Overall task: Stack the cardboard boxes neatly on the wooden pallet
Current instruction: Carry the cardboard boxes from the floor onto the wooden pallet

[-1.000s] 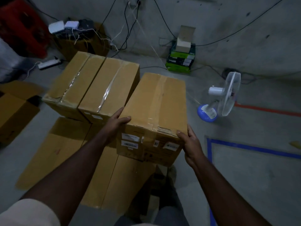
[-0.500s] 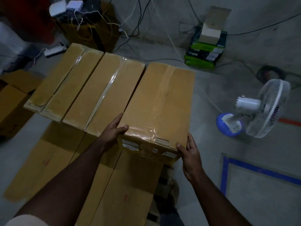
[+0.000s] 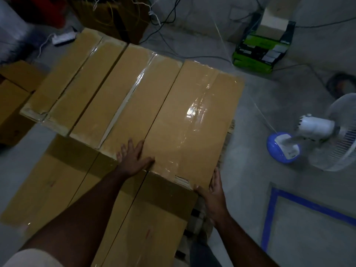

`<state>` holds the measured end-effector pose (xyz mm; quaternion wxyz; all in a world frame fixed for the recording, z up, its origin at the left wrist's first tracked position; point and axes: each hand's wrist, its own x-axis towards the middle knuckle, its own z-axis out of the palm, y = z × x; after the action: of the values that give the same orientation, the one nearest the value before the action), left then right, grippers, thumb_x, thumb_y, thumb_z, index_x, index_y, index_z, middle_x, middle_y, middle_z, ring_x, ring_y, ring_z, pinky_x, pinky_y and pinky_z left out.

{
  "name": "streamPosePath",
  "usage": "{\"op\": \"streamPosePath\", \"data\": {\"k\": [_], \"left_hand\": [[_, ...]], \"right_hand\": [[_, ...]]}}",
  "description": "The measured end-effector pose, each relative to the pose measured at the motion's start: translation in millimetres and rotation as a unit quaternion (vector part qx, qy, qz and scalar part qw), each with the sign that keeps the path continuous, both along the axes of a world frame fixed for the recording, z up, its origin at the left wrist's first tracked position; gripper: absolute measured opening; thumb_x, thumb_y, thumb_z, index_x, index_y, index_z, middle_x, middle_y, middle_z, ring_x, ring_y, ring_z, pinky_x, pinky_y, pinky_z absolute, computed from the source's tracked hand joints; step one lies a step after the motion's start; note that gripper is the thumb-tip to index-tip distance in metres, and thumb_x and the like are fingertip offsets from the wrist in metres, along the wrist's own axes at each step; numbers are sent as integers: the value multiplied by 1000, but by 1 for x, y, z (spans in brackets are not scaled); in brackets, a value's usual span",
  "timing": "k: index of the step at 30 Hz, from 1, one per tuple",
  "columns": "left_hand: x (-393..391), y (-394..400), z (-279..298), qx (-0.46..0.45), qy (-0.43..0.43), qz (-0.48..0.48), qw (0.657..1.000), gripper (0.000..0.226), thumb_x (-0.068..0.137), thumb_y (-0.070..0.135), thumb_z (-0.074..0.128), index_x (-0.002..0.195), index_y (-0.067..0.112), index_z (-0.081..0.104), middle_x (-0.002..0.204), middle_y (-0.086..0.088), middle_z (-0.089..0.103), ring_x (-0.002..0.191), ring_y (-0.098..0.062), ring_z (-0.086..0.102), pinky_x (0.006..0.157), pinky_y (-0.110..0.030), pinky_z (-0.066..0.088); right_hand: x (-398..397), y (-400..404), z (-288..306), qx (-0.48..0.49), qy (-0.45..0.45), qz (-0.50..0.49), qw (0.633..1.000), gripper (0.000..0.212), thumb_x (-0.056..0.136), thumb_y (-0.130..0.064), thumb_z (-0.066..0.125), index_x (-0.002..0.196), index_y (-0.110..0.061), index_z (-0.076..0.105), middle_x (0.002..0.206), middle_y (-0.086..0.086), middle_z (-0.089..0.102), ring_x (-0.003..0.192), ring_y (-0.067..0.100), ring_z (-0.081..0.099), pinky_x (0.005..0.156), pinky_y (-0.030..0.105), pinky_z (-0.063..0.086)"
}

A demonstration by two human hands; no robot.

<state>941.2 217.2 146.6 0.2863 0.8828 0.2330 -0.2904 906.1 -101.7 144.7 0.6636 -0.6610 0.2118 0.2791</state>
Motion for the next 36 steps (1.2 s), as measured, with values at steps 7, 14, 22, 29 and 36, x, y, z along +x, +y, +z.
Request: {"op": "streamPosePath", "data": {"k": [7, 14, 22, 29, 36], "left_hand": [[-8, 17, -4, 66, 6, -149, 987, 122, 79, 64, 74, 161, 33, -11, 166, -11, -26, 152, -46, -17, 122, -64, 4], [-10, 23, -14, 93, 0, -164, 982, 127, 74, 52, 83, 163, 21, -3, 168, -13, -18, 153, -47, -12, 123, -62, 9], [-17, 10, -27, 188, 16, -200, 961, 135, 76, 49, 83, 159, 19, -19, 166, -16, -24, 153, -46, -13, 123, -57, 9], [-21, -9, 36, 73, 24, -160, 984, 107, 88, 41, 75, 163, 19, 2, 171, -10, 1, 155, -33, 10, 126, -51, 15], [-155, -67, 127, -122, -219, 125, 960, 51, 100, 16, 63, 149, 14, 50, 142, -1, 57, 127, -9, 52, 99, -16, 39]], "right_hand": [[8, 6, -4, -72, 8, 52, 996, 120, 82, -9, 86, 163, -44, 5, 162, -5, 39, 140, 20, 49, 114, 49, 45], [14, 19, -8, -149, 28, 88, 984, 130, 79, -19, 89, 162, -43, -7, 161, 6, 40, 137, 30, 50, 112, 55, 47], [13, 22, -18, -214, 34, 117, 969, 125, 88, -18, 82, 161, -35, -18, 163, 11, 36, 142, 33, 45, 117, 45, 41], [12, 22, 13, -352, -62, 208, 910, 119, 83, -38, 84, 165, -17, -1, 170, 9, 19, 153, 32, 25, 121, 53, 31], [-43, 45, 101, -114, -171, 250, 946, 48, 104, -17, 59, 151, -17, 49, 145, 0, 59, 131, 14, 56, 105, 30, 50]]}}
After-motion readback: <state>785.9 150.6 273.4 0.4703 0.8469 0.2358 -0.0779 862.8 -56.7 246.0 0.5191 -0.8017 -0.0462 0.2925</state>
